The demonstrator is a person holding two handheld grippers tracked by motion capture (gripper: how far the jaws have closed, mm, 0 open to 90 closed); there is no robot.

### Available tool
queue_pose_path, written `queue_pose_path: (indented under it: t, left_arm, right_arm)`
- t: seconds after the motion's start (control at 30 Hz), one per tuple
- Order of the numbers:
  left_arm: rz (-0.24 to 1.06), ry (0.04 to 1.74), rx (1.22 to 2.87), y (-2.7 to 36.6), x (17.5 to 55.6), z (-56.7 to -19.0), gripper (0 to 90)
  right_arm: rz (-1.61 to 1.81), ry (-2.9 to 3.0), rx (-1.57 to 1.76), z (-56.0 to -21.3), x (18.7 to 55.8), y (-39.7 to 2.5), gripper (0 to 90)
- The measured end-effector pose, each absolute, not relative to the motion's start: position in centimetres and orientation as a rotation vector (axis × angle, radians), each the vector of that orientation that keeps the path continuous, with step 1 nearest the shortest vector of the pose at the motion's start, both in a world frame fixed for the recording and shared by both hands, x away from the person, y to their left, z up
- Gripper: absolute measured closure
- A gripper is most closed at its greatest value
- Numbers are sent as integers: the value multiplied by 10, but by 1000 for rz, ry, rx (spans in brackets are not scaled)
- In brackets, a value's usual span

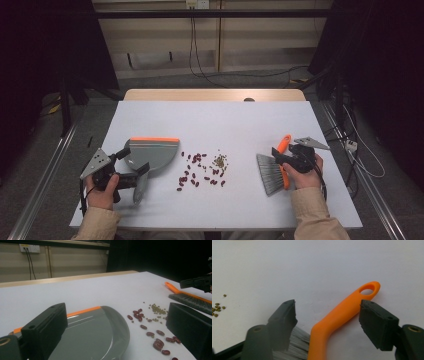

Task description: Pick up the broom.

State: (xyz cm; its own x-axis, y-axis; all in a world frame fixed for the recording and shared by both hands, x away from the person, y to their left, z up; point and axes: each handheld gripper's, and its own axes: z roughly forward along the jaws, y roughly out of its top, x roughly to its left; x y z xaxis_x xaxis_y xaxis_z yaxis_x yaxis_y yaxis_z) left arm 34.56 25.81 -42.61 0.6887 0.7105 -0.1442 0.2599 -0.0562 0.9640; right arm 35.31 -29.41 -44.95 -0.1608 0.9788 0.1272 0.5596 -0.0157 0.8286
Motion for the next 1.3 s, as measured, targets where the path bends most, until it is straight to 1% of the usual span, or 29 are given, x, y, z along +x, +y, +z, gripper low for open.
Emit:
queue_pose_path:
  t: [0.13, 0.23, 0.3, 0.4, 0.57, 0.7, 0.83, 0.9, 1.03, 1.07, 1.13, 1.17, 1.3]
  left_arm:
    - [442, 801, 1634, 258, 346, -426, 36]
    - [442, 802, 1635, 258, 346, -426, 37]
    - [439, 804, 1634, 258, 346, -427, 36]
    - [435, 803, 1635, 257, 347, -427, 36]
    - [436, 802, 1637, 257, 347, -427, 37]
    - [436, 803, 1635, 257, 347, -427, 38]
    - [439, 801, 1643, 257, 347, -427, 38]
    - [438, 800, 1639, 257, 347, -427, 38]
    - [441, 803, 1636, 257, 347, -427, 38]
    - [444, 805, 1634, 258, 346, -427, 39]
    - [443, 804, 1636, 258, 347, -427, 39]
    - [442, 809, 1634, 257, 347, -427, 39]
    - [440, 801, 1641, 257, 347, -427, 39]
  right_arm:
    - [1012, 1767, 1660, -455, 360, -292, 393]
    - [964, 1798, 1685, -459, 362, -289, 400]
    - [924, 1803, 1706, -461, 364, -288, 438]
    - [909, 1804, 1749, -460, 366, -287, 465]
    - [867, 1842, 1729, -459, 369, -281, 534]
    - [803, 1892, 1678, -458, 371, -275, 555]
    - [834, 1924, 1670, -457, 371, -275, 650]
    - [835, 1948, 1666, -456, 370, -273, 681]
    - [838, 1962, 1645, -456, 369, -273, 670]
    - [832, 1969, 1638, -456, 368, -272, 640]
    - [830, 1978, 1640, -455, 368, -273, 545]
    - [816, 1976, 1632, -455, 367, -273, 541]
    - [802, 1972, 1622, -456, 366, -272, 578]
